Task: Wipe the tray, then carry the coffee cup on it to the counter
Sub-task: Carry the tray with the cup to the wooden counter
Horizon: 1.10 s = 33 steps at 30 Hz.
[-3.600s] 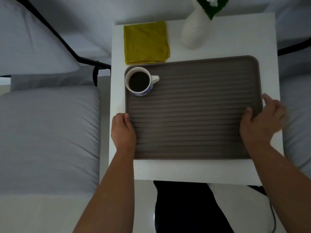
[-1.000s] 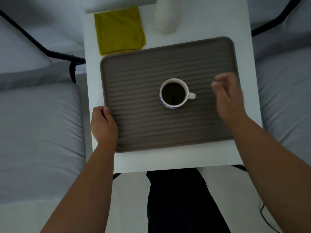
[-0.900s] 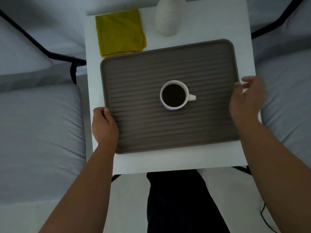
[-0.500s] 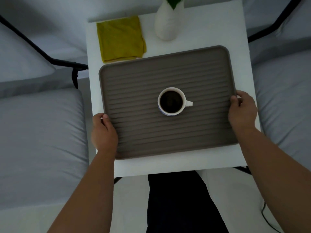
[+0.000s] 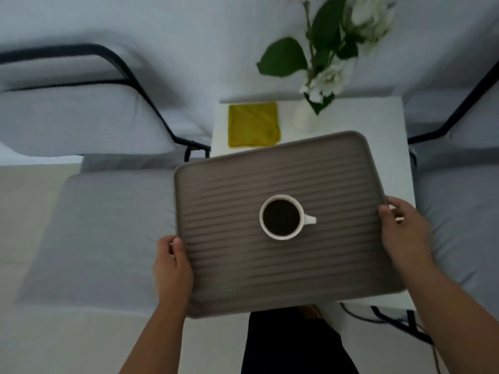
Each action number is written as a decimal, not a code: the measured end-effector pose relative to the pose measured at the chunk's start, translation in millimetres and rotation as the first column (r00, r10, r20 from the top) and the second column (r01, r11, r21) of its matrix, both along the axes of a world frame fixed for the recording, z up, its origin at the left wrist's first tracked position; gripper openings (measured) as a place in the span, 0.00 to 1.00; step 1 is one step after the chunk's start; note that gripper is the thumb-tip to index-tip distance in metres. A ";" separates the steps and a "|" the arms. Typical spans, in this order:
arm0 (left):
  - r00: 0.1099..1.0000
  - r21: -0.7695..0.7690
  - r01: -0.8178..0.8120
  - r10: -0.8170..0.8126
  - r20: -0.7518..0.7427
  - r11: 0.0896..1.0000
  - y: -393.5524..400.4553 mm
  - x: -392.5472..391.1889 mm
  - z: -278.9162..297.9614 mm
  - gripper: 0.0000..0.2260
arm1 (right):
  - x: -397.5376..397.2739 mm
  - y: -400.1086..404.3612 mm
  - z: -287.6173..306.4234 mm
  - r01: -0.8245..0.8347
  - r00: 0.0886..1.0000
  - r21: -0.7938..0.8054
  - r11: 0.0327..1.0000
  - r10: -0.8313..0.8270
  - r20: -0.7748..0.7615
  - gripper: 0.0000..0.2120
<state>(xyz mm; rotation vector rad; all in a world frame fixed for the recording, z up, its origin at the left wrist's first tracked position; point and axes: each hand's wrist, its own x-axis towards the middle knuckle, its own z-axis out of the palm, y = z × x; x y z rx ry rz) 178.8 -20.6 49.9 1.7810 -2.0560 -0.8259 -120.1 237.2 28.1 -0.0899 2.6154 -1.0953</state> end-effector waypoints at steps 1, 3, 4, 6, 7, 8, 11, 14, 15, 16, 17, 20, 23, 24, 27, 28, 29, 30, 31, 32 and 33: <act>1.000 -0.001 -0.027 0.027 0.007 1.000 3.4 7.9 11.9 0.08 | 1.9 -3.4 13.8 -0.024 1.000 -0.014 1.000 0.024 0.010 0.12; 0.997 -0.005 -0.077 0.077 0.014 0.997 12.5 25.0 36.1 0.09 | 4.8 -11.8 44.5 -0.086 0.996 -0.029 0.996 0.087 0.028 0.12; 0.994 0.001 -0.106 0.106 0.010 0.994 18.6 33.8 48.0 0.09 | 5.8 -17.0 60.3 -0.119 0.992 -0.029 0.993 0.120 0.035 0.13; 0.985 0.002 -0.174 0.174 -0.012 0.985 31.9 53.8 70.7 0.09 | 9.2 -27.5 92.6 -0.192 0.981 -0.030 0.981 0.193 0.034 0.13; 0.976 0.002 -0.216 0.216 -0.032 0.976 39.0 63.6 83.4 0.09 | 12.5 -33.1 110.2 -0.232 0.972 -0.037 0.972 0.233 0.031 0.13; 0.966 0.005 -0.254 0.254 -0.046 0.967 45.4 72.9 95.6 0.09 | 16.0 -38.8 127.1 -0.272 0.962 -0.047 0.961 0.273 0.027 0.13; 0.938 -0.014 -0.337 0.335 -0.090 0.941 66.7 104.3 134.4 0.09 | 30.2 -54.6 174.2 -0.393 0.918 -0.086 0.916 0.396 0.029 0.13; 0.895 -0.019 -0.433 0.427 -0.126 0.901 84.7 141.0 171.4 0.08 | 49.8 -70.1 212.6 -0.507 0.858 -0.110 0.855 0.512 0.029 0.14; 0.880 -0.026 -0.465 0.458 -0.125 0.885 89.5 154.6 182.4 0.08 | 58.4 -75.4 223.9 -0.549 0.831 -0.116 0.828 0.555 0.026 0.13; 0.864 -0.032 -0.495 0.488 -0.127 0.868 94.1 168.0 193.0 0.08 | 67.3 -82.0 234.0 -0.590 0.803 -0.124 0.798 0.596 0.018 0.13; 0.844 -0.035 -0.529 0.520 -0.131 0.848 99.4 181.7 202.6 0.08 | 75.9 -89.0 242.2 -0.626 0.774 -0.132 0.768 0.633 0.007 0.13; 0.762 -0.049 -0.639 0.624 -0.171 0.768 122.4 221.6 230.0 0.07 | 107.7 -112.8 263.6 -0.724 0.685 -0.151 0.673 0.728 -0.032 0.13; 0.684 -0.076 -0.723 0.698 -0.209 0.686 154.4 262.2 254.2 0.08 | 147.6 -134.1 283.6 -0.797 0.594 -0.174 0.578 0.803 -0.053 0.13; 0.657 -0.077 -0.749 0.721 -0.219 0.658 166.9 275.6 262.1 0.08 | 162.3 -139.8 289.6 -0.815 0.568 -0.184 0.550 0.821 -0.060 0.13; 0.562 -0.071 -0.822 0.785 -0.260 0.565 209.4 319.1 283.8 0.08 | 213.1 -147.4 309.3 -0.869 0.483 -0.174 0.463 0.871 -0.094 0.13; 0.532 -0.070 -0.842 0.801 -0.275 0.535 225.4 334.6 291.3 0.08 | 232.1 -147.7 314.2 -0.886 0.450 -0.174 0.429 0.887 -0.105 0.14; 0.503 -0.070 -0.860 0.814 -0.289 0.506 242.0 350.7 298.3 0.08 | 251.6 -146.9 319.3 -0.901 0.421 -0.166 0.401 0.900 -0.112 0.15; 0.472 -0.066 -0.877 0.827 -0.304 0.476 260.3 367.5 304.4 0.08 | 272.7 -144.4 324.7 -0.918 0.383 -0.156 0.364 0.916 -0.119 0.16; 0.440 -0.061 -0.894 0.840 -0.317 0.445 280.7 384.2 310.0 0.08 | 295.1 -140.2 329.9 -0.937 0.339 -0.139 0.321 0.932 -0.131 0.17; 0.408 -0.054 -0.908 0.852 -0.327 0.415 301.9 399.6 315.4 0.08 | 318.0 -133.7 336.0 -0.953 0.292 -0.124 0.275 0.945 -0.146 0.17; 0.375 -0.046 -0.923 0.863 -0.337 0.383 324.7 414.3 320.4 0.08 | 341.9 -125.2 343.9 -0.969 0.236 -0.112 0.220 0.958 -0.164 0.17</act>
